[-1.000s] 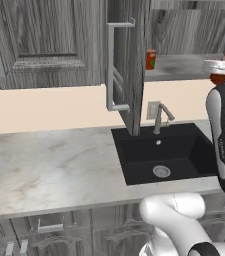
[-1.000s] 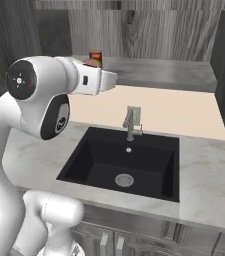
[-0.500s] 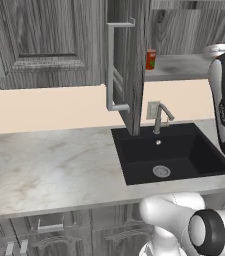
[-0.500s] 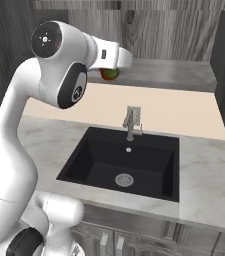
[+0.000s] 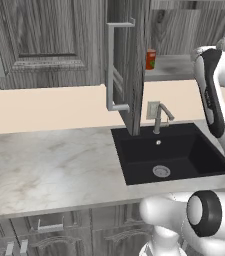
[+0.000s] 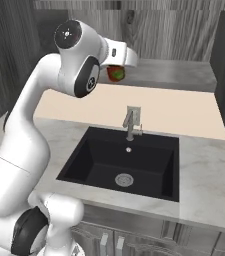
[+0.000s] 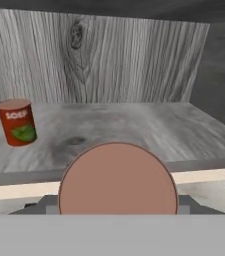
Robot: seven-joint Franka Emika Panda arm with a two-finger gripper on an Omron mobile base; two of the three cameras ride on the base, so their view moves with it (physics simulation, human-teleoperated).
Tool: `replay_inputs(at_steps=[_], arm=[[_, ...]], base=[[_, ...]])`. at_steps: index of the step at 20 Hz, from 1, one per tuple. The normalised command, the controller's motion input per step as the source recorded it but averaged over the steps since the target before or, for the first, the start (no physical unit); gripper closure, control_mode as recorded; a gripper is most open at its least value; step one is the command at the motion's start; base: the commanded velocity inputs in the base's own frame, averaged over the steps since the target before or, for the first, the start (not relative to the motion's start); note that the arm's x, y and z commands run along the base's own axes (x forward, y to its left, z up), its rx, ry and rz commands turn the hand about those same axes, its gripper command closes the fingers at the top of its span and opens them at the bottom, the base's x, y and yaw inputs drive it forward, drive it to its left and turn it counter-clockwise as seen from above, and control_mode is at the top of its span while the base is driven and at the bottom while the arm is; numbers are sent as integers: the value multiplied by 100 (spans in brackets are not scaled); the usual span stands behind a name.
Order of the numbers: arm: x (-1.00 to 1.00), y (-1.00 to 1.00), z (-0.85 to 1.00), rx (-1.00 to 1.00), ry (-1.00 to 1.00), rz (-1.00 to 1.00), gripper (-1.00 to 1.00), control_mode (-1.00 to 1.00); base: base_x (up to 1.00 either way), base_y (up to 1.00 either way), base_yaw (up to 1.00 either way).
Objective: Restock the canned food cabinet by taking the new fresh canned food from the counter and placing it in the cabinet. Then, take the old canned food from the cabinet and place it on the counter.
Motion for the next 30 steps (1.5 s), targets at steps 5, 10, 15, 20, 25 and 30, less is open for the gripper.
replay_inputs(at_steps=[5,10,15,20,25,30], arm=[[80,-6,-6,0,8,0,100,-100],[63,-18,-16,0,8,0,100,-100],[35,-22,-36,0,4,0,100,-100],[29,-17,-30,1,0,0,100,-100],[49,-1,0,1,0,0,100,-100],[45,0,8,1,0,0,100,-100]], base=[[0,0,0],[0,0,0],[0,0,0],[0,0,0],[0,0,0],[0,0,0]])
